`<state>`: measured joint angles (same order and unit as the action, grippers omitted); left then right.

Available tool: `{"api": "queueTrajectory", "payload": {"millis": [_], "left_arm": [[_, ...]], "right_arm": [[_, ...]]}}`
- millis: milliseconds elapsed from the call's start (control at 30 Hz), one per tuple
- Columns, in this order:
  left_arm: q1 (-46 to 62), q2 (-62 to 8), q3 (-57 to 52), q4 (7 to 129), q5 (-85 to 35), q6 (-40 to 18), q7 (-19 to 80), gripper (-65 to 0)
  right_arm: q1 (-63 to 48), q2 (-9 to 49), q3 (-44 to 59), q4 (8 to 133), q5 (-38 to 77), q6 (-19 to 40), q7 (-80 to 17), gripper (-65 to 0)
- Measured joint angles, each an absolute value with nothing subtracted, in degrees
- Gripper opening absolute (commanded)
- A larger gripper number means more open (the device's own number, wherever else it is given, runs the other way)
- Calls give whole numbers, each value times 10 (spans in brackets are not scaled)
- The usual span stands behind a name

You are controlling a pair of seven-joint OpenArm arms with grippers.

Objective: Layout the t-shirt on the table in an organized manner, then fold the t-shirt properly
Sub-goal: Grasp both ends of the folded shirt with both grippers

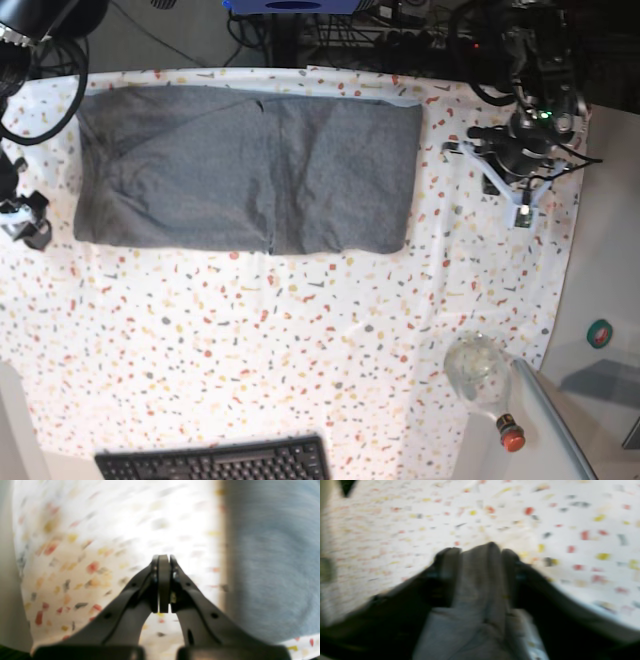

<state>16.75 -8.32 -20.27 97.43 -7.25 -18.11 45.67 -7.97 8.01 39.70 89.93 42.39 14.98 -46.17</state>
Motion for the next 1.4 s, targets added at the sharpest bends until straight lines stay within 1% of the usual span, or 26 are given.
{"api": "queueTrajectory", "payload": {"millis": [33,67,100,133,233,467,500,567,600,700,767,800,933,1033,1133,1167,1200,1267,1333,1400], "left_arm": [[166,-101,-228,956,-112,-197,457,-650],[166,-118,-250,934,-143,-206,455,-650],[167,-131,-266,912,-167,-216,457,-650],[167,-145,-278,891,-193,-224,459,-650],[171,-154,-300,859,-197,-223,461,-650],[163,-147,-289,861,-206,-225,457,-650],[163,-149,-277,861,-200,-223,458,-650],[159,-151,-248,859,-199,-225,452,-650],[155,-149,-231,854,-196,-225,424,-650],[136,-147,-171,813,-148,-225,356,-650],[127,-144,-141,781,-125,-210,343,-650],[123,-141,-133,767,-125,-203,322,-650],[75,-138,-107,724,-124,-193,318,-650],[67,-136,-75,723,-122,-179,306,-650],[62,-118,-50,726,-114,-155,301,-650],[58,-114,-40,726,-113,-149,304,-650],[56,-111,-34,726,-109,-149,305,-650],[57,-105,-27,728,-118,-149,302,-650],[58,-98,-24,729,-120,-149,299,-650],[57,-91,-23,729,-120,-149,300,-650]], "right_arm": [[-79,81,407,884,460,188,-478,-170],[-79,81,416,867,486,215,-499,-125],[-82,82,422,847,499,237,-509,-105],[-84,83,423,824,503,246,-521,-101],[-86,83,422,774,475,243,-531,-102],[-81,94,420,729,404,245,-528,-102],[-83,93,419,728,401,252,-529,-102],[-89,95,387,728,399,284,-526,-102],[-92,95,365,728,400,295,-525,-104],[-98,88,327,727,402,300,-522,-135],[-99,89,319,727,405,305,-520,-143],[-99,90,316,726,405,305,-521,-144],[-100,93,304,723,408,305,-517,-147],[-98,94,279,724,412,305,-514,-149],[-96,92,276,724,413,305,-515,-150],[-95,91,276,724,413,305,-515,-162],[-95,92,276,723,413,305,-515,-195],[-91,93,278,718,406,305,-520,-305],[-84,93,279,698,407,305,-520,-450],[-75,95,279,674,408,305,-521,-578]]}}
